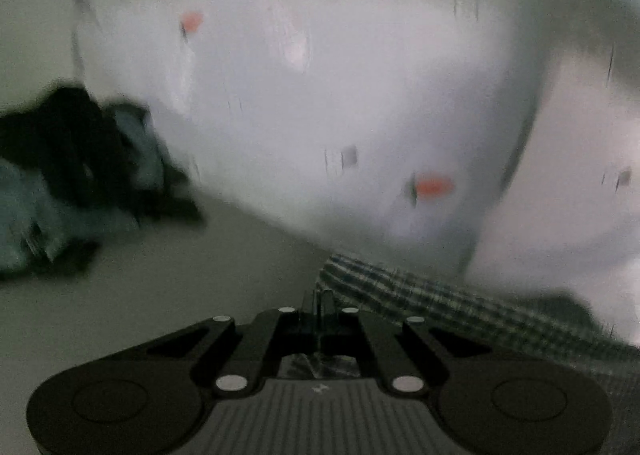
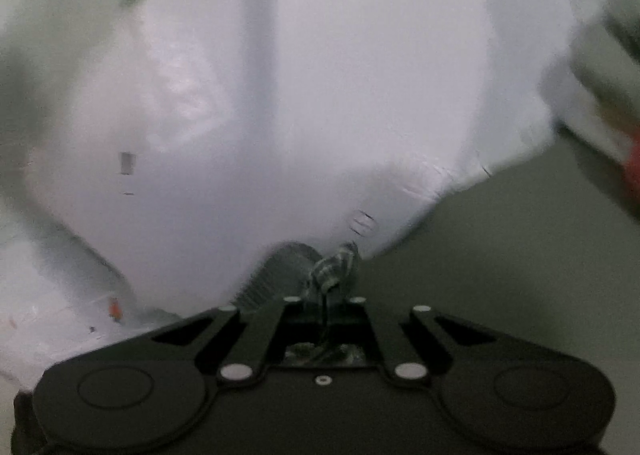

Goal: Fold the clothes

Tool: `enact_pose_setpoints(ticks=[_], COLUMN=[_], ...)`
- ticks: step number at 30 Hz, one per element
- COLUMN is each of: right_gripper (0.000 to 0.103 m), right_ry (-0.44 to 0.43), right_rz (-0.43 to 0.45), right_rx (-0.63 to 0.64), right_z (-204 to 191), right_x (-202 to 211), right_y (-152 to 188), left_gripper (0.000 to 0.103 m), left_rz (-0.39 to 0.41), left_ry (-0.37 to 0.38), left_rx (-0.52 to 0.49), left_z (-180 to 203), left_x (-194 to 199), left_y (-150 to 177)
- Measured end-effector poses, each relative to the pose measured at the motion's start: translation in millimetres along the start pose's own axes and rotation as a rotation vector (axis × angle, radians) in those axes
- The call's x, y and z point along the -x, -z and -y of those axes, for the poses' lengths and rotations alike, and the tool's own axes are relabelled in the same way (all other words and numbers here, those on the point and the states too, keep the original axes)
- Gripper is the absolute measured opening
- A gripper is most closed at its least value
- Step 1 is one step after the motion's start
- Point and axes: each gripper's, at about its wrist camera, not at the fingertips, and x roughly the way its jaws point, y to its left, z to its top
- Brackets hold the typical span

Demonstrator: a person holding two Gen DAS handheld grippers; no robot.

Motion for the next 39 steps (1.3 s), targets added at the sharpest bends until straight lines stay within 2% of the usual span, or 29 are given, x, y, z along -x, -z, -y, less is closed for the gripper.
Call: enact_pose_setpoints(ticks=[4, 7, 13, 19, 25, 26, 29, 30, 31, 32, 33, 34, 35, 37, 38, 39], right_gripper=[0.002, 0.002, 0.002, 0.005, 0.026, 0.031, 0.035, 0.045, 0.061, 0.073, 0.078, 0.087, 0.090, 0.090, 0.090, 0.090], right_ry=[-0.067, -0.098, -0.072, 0.012, 0.176, 0.169, 0.151, 0.137, 0.122, 0.109, 0.109, 0.121, 0.132, 0.159, 0.173, 0.185], right_rz=[0.034, 0.022, -0.060, -0.172, -0.239, -0.221, -0.224, -0.234, -0.243, -0.248, -0.236, -0.228, -0.224, -0.248, -0.267, -0.281], right_rx=[0.054, 0.086, 0.208, 0.256, 0.316, 0.304, 0.279, 0.268, 0.258, 0.250, 0.249, 0.255, 0.261, 0.274, 0.269, 0.256], right_z=[-31, -50, -77, -78, -60, -54, -46, -44, -42, -40, -40, -41, -42, -41, -39, -35], right_x=[8, -7, -61, -126, -179, -179, -175, -169, -163, -156, -143, -131, -119, -97, -84, -72], right_y=[-6, -4, 25, 59, 77, 76, 68, 66, 63, 61, 62, 64, 67, 79, 87, 93], left_gripper=[0.001, 0.001, 0.001, 0.001, 0.002, 0.002, 0.005, 0.006, 0.007, 0.010, 0.016, 0.019, 0.023, 0.022, 0.015, 0.001], left_rz=[0.111, 0.112, -0.024, -0.191, -0.298, -0.310, -0.305, -0.297, -0.289, -0.284, -0.280, -0.275, -0.270, -0.253, -0.245, -0.237], left_ry=[-0.026, -0.061, -0.161, -0.216, -0.239, -0.240, -0.251, -0.252, -0.251, -0.246, -0.240, -0.234, -0.225, -0.216, -0.212, -0.204], left_rx=[0.016, 0.045, 0.070, 0.076, 0.097, 0.095, 0.083, 0.094, 0.117, 0.148, 0.178, 0.209, 0.239, 0.287, 0.311, 0.338], left_z=[-13, -30, -61, -86, -101, -101, -102, -102, -104, -106, -109, -111, -112, -114, -114, -115], left_x=[31, 33, -3, -53, -83, -86, -88, -87, -86, -84, -83, -82, -81, -77, -75, -73], left_y=[-27, -28, 5, 51, 83, 86, 91, 92, 93, 93, 94, 94, 93, 96, 97, 99])
